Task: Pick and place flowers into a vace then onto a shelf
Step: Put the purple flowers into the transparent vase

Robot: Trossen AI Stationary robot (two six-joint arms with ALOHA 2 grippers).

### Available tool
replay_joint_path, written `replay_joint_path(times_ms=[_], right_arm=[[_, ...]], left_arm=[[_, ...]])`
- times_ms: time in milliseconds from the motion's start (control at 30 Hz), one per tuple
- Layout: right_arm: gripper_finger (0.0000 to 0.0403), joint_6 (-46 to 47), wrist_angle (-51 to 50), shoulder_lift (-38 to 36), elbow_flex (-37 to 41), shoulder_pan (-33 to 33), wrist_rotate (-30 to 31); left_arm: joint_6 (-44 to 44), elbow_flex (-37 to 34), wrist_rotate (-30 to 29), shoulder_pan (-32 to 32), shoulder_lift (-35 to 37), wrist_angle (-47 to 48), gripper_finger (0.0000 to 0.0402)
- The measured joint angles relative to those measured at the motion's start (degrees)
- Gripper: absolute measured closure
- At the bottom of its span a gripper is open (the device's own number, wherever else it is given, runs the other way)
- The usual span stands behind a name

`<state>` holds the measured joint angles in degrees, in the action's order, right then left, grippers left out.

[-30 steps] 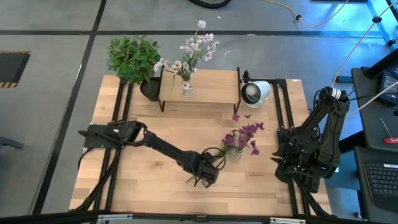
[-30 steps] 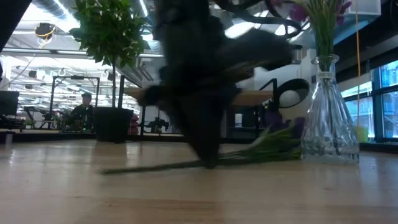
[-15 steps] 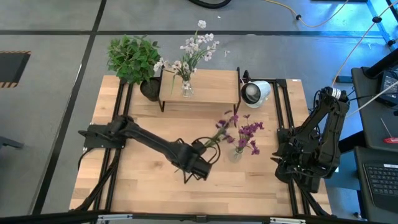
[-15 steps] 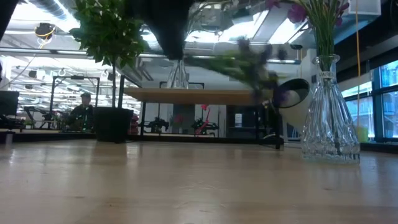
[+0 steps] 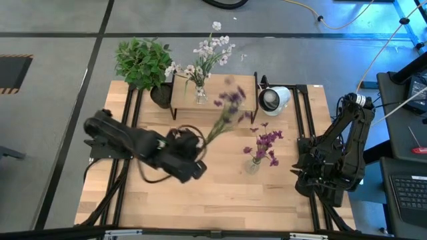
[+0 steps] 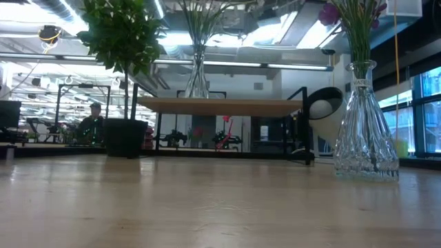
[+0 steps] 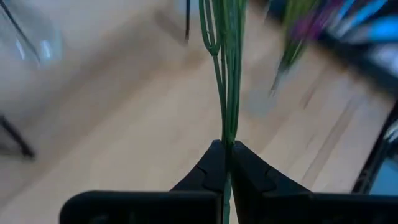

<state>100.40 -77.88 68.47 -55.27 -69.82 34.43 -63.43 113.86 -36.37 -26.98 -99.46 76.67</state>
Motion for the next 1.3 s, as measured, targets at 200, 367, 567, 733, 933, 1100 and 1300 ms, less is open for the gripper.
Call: replay_joint_path(times_ms=[200, 367, 567, 733, 933, 1100, 1300], right_arm=[[0.0306, 3.87, 0.56, 0.0, 0.0, 0.66, 0.34], [0.0306, 4.52, 0.9, 0.0, 0.0, 1.93, 1.33], [0.0306, 4.44, 2.12, 0.0, 0.0, 3.69, 6.77], [0.0306, 4.39, 2.49, 0.0, 0.0, 4.85, 7.57], [0.0306, 4.35, 4.04, 0.0, 0.0, 5.22, 7.58], [0.0306, 4.21, 5.58, 0.0, 0.0, 5.22, 7.59], [0.0306, 4.13, 6.38, 0.0, 0.0, 5.22, 7.6]], left_arm=[[19.64, 0.0, -13.92, -2.35, 4.62, -16.69, 0.0398], [44.3, 0.0, -17.15, -3.61, 5.58, -36.82, 0.0398], [63.99, -1.82, -5.38, -2.91, 5.64, -57.87, 0.0398], [74.58, -6.77, 5.43, -1.39, 5.46, -72.25, 0.0398], [80.12, -16.8, 16.01, 1.4, 5.92, -92.86, 0.0398], [77.0, -27.24, 28.13, 4.81, 7.45, -108.85, 0.0398], [75.93, -37.94, 30.83, 7.35, 7.67, -122.78, 0.0398]])
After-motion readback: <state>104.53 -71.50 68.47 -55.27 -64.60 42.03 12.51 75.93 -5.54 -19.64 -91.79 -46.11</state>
